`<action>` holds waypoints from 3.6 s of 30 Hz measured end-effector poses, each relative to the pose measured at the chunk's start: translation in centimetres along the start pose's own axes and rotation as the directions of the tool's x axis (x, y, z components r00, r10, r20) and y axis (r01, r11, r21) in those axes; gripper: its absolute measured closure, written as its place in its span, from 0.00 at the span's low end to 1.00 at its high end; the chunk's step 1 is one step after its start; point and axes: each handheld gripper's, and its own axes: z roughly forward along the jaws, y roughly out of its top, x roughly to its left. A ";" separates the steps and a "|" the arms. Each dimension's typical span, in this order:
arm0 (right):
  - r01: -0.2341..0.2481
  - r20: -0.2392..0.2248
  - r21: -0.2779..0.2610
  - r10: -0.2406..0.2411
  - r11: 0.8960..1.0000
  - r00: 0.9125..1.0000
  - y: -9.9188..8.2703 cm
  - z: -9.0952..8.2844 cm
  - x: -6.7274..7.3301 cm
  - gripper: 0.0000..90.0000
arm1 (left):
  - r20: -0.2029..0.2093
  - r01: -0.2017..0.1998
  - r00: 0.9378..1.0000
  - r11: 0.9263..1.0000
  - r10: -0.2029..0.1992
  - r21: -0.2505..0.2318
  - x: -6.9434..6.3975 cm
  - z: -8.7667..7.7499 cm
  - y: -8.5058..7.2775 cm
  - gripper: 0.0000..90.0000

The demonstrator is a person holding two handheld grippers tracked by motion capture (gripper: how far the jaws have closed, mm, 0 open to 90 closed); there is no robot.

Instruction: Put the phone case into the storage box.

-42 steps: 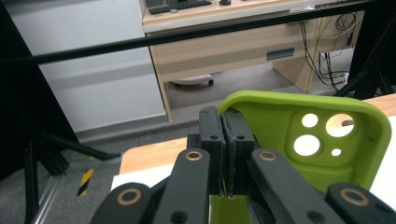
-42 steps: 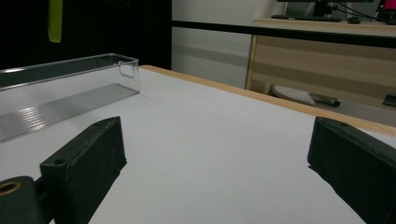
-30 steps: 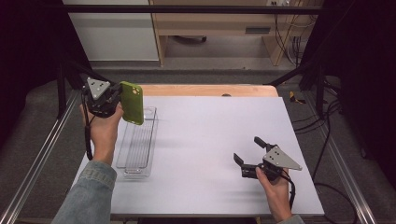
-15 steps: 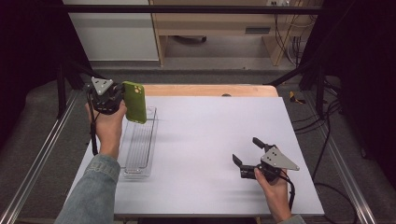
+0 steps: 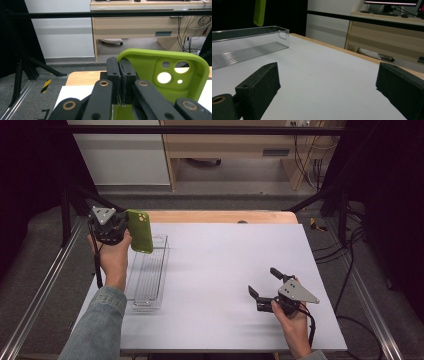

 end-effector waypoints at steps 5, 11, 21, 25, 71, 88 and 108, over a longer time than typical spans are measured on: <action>0.004 0.005 0.000 -0.004 1.000 1.000 0.0 0.0 0.0 0.06 | 0.005 0.012 1.000 1.000 -0.012 0.004 -0.1 0.2 -0.1 0.97; 0.006 0.014 0.001 -0.006 1.000 1.000 0.0 -0.1 -0.1 0.05 | 0.000 0.008 1.000 1.000 -0.008 -0.007 -0.7 0.4 -0.2 0.97; 0.013 0.020 0.004 -0.013 1.000 1.000 0.0 -0.1 -0.1 0.05 | 0.006 -0.004 1.000 1.000 0.004 0.001 -1.0 0.7 -0.4 0.97; 0.012 0.020 0.003 -0.012 1.000 1.000 0.1 -0.1 -0.1 0.05 | 0.002 -0.003 1.000 1.000 0.003 0.005 -0.9 0.8 -0.4 0.97; 0.005 0.049 0.020 -0.006 1.000 0.999 -0.2 0.0 -0.4 0.05 | 0.011 0.047 0.999 0.997 -0.047 0.055 -1.3 4.9 -0.8 0.97; 0.008 0.059 0.030 -0.010 1.000 0.998 -0.2 0.1 -0.3 0.06 | -0.002 0.039 0.999 0.996 -0.039 0.074 -1.0 5.1 -1.0 0.97; -0.009 0.060 0.031 0.007 0.999 0.998 -0.3 0.2 -0.4 0.06 | -0.007 0.035 0.999 0.995 -0.034 0.089 -1.1 5.5 -1.3 0.97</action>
